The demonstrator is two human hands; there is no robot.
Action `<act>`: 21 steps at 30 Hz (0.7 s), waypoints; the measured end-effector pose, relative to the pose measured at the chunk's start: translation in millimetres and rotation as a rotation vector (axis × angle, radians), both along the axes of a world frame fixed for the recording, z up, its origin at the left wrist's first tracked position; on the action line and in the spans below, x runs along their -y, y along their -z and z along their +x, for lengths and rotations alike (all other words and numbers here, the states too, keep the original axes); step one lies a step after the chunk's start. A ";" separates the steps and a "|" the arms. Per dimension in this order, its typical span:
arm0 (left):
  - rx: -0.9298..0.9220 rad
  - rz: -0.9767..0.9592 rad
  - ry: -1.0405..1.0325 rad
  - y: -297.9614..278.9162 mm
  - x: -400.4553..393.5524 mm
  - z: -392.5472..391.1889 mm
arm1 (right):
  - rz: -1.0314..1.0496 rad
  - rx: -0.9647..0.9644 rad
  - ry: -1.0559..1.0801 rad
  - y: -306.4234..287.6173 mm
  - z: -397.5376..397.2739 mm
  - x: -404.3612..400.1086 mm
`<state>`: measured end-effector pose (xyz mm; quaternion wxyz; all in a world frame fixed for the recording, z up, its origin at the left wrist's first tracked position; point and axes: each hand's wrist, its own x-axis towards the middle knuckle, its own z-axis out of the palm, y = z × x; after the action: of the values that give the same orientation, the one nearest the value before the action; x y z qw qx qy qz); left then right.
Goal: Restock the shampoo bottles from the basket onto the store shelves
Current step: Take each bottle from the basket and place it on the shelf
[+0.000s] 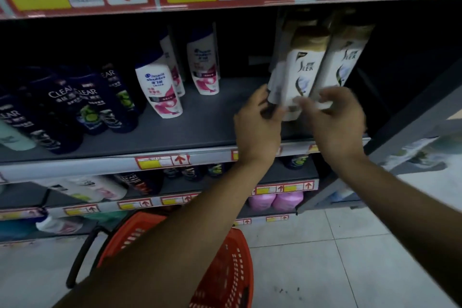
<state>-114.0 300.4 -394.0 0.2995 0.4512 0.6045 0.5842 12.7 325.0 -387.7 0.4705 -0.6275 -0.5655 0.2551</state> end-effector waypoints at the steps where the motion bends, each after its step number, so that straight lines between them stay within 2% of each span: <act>1: 0.017 0.004 -0.055 0.4 9.9 -11.1 | 0.076 0.012 0.070 -0.5 -3.9 17.3; 3: 0.042 0.043 -0.180 2.3 25.7 -43.2 | 0.174 0.031 0.019 -3.4 -23.9 50.9; 6: 0.115 0.062 -0.330 6.1 34.8 -101.0 | 0.103 0.051 -0.272 -1.5 -79.5 59.1; 8: 0.056 0.065 -0.384 7.4 34.7 -130.4 | 0.078 0.059 -0.362 -3.6 -124.6 42.4; 12: -0.094 0.068 -0.368 2.4 39.3 -153.6 | -0.081 -0.042 -0.470 -10.9 -193.7 11.0; 16: -0.168 0.018 -0.386 0.7 34.0 -165.8 | -0.076 -0.112 -0.497 -10.3 -220.9 -0.4; 21: -0.225 -0.011 -0.293 6.4 27.2 -182.0 | -0.070 -0.124 -0.514 -2.2 -230.2 0.4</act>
<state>-296.0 273.2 -400.4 0.1439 0.4193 0.6966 0.5642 -217.5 324.6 -385.5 0.4019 -0.4623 -0.6672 0.4237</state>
